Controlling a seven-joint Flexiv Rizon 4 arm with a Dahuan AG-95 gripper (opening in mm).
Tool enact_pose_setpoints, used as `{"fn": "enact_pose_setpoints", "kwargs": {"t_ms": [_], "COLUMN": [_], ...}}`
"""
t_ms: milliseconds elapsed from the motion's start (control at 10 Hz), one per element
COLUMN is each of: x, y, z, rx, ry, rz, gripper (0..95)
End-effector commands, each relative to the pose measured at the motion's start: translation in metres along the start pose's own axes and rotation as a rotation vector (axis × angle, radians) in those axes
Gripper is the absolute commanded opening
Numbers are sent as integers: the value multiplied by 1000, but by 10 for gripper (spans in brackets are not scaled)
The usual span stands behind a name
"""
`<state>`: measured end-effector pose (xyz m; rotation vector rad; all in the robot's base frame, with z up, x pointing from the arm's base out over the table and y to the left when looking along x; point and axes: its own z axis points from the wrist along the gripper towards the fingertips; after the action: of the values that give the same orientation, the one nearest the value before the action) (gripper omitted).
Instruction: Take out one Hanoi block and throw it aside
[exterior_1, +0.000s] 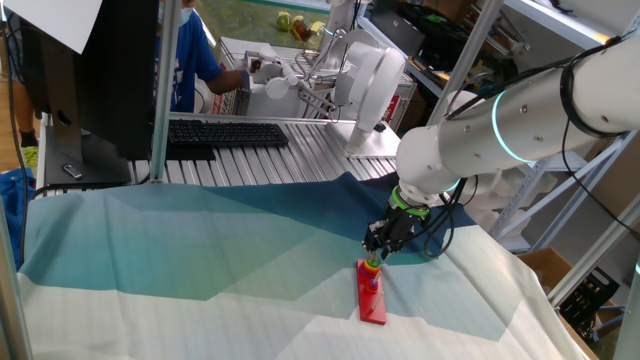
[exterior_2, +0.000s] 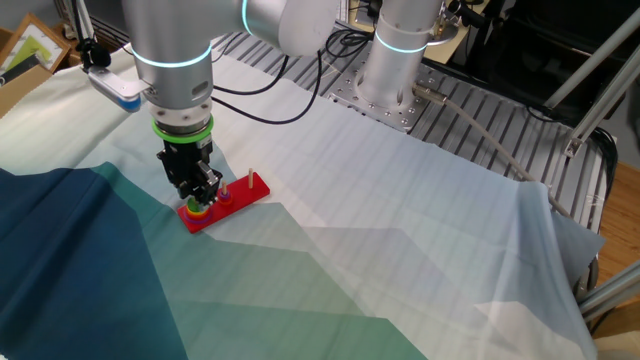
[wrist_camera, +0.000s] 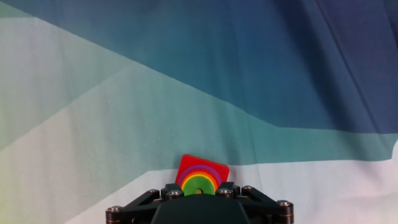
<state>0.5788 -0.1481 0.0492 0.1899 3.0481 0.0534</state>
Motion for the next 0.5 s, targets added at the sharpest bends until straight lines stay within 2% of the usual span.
{"fn": "enact_pose_setpoints", "kwargs": {"t_ms": [100,500], "x": [2,3], "y": [3,2], "z": [1,6], "rx": [0,-3], "ry": [-4,-12], "rz": [6,2], "gripper": [380,380]}}
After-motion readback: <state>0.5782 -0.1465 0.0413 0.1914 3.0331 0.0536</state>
